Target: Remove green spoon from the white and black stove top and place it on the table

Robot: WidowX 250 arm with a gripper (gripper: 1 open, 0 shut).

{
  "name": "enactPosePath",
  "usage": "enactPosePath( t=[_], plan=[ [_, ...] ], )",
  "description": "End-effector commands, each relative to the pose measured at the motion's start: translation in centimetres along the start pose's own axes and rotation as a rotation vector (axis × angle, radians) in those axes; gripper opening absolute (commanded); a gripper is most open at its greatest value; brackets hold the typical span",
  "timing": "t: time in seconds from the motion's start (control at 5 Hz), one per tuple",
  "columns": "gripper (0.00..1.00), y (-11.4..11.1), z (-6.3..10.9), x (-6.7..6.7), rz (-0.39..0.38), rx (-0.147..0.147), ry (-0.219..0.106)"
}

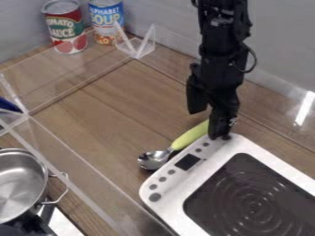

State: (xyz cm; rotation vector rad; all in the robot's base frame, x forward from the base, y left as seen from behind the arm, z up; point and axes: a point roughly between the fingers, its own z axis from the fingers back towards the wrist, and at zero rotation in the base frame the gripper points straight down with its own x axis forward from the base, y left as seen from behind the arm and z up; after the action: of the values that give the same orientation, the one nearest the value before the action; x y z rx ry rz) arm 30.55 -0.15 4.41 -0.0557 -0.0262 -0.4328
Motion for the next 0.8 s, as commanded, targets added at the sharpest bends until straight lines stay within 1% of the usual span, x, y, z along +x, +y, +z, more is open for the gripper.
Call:
enactPosePath(
  t=[0.0, 0.2, 0.4, 0.6],
  plan=[
    [1.00, -0.2, 0.6, 0.7, 0.001, 0.015, -0.023],
    [1.00, -0.2, 0.4, 1.0, 0.003, 0.015, -0.019],
    [1.00, -0.1, -0.2, 1.5, -0.009, 0.010, -0.019],
    [1.00, -0.2, -0.4, 1.9, -0.023, 0.004, -0.020]
  ],
)
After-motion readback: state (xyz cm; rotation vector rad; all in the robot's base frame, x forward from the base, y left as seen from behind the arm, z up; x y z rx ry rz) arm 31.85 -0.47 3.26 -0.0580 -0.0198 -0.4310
